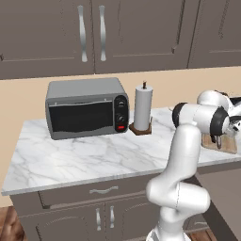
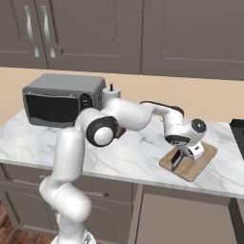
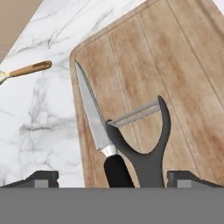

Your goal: Open the drawer on the right and place the cutting tools on the cutting board.

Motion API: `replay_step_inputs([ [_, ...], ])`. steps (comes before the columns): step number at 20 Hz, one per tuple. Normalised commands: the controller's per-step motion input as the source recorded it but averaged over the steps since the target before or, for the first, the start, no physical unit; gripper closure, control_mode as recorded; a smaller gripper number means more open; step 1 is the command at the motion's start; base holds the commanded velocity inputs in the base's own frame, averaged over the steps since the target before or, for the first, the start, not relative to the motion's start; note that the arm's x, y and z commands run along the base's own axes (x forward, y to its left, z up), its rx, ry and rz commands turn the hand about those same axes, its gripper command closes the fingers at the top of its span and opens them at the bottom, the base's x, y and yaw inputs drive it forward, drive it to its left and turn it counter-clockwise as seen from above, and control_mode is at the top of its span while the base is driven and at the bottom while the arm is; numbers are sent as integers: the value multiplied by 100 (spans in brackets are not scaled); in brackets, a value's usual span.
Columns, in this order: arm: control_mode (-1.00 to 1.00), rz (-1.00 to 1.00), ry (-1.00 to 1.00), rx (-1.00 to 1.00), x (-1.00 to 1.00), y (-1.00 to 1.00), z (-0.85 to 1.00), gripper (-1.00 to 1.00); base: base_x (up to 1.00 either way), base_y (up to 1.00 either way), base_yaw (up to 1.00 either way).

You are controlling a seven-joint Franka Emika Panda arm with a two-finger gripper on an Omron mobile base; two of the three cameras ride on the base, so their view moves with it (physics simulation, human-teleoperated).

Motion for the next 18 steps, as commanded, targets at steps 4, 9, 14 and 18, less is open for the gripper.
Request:
replay_step_inputs([
  [4, -100, -15, -9, -12, -3, 0, 68, -100, 0, 0, 0],
  [9, -100, -13, -3, -12, -16, 3, 80, -100, 0, 0, 0],
  [14, -100, -5, 1, -8, -84, 14, 83, -100, 0, 0, 0],
  [18, -100, -1, 8, -9, -100, 32, 54, -100, 0, 0, 0],
])
